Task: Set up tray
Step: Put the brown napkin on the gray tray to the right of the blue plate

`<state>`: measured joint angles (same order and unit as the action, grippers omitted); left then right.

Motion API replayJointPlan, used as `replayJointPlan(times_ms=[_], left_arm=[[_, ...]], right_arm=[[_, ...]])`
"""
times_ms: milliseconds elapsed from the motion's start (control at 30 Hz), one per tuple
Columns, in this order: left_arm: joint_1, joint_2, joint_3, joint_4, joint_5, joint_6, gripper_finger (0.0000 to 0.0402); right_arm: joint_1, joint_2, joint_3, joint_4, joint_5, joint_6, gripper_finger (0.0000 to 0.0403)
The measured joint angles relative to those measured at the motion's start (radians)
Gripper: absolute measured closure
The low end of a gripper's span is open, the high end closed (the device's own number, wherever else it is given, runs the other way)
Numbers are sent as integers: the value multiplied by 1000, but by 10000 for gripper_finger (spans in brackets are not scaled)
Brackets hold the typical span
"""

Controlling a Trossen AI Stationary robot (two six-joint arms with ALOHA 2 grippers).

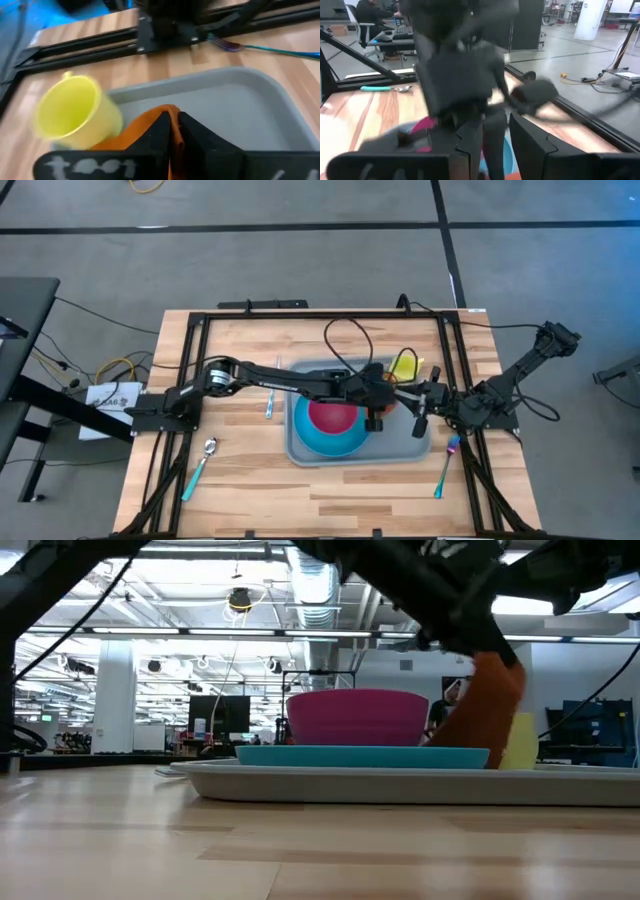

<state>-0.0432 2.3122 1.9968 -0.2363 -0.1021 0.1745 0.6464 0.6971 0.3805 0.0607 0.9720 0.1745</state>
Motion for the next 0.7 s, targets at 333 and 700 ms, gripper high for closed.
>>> replayJointPlan(times_ms=[333,700], left_arm=[[-6,32,32,14,184,-62,338],[-37,33,120,-23,191,-52,291]], right_arm=[[0,0,0,-7,-4,-2,310],[2,-1,3,0,-9,0,310]])
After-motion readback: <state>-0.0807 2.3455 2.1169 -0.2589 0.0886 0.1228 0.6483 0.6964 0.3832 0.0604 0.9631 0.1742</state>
